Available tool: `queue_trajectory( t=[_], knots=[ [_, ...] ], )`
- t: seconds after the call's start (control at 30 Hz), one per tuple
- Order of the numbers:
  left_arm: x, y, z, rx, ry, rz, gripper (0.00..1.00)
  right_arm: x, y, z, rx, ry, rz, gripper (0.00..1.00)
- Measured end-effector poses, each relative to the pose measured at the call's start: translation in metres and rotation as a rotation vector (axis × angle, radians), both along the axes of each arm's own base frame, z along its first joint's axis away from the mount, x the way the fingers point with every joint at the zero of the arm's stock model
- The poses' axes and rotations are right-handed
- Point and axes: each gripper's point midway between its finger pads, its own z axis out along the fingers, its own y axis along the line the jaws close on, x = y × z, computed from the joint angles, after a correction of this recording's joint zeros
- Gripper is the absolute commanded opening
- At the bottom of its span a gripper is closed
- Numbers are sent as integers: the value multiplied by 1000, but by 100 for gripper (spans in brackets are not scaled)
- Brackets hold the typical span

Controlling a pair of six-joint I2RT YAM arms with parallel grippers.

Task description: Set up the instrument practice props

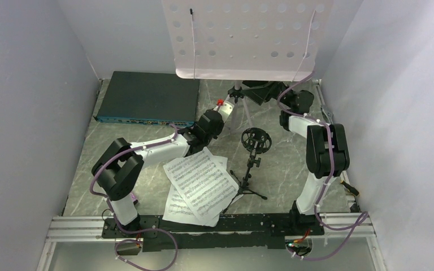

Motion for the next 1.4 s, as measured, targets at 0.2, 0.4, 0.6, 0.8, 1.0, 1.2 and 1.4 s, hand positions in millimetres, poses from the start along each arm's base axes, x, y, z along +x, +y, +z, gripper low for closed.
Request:
queue_trajectory(
  t=[0.2, 0.4, 0.6, 0.8, 1.0, 1.2, 1.4],
  knots=[
    [0, 0, 0, 0, -2, 3, 3, -4, 12, 16, 0, -52, 32, 81],
    [0, 0, 0, 1, -3, 5, 3, -4, 26, 31, 3, -112, 64, 74],
    [0, 0, 0, 0, -4, 6, 3, -7, 39, 40, -1, -176, 86, 56],
    [0, 0, 0, 1, -6, 8, 3, -4, 46, 43, -16, -212, 99, 18],
    [0, 3, -1, -7, -9, 30, 3, -5, 50, 45, -78, -392, 95, 0],
    [1, 5, 0, -16, -14, 52, 2, -5, 54, 46, -77, -381, 99, 0],
    [0, 6, -2, -23, -13, 76, 3, -7, 56, 50, -88, -377, 124, 0]
  ],
)
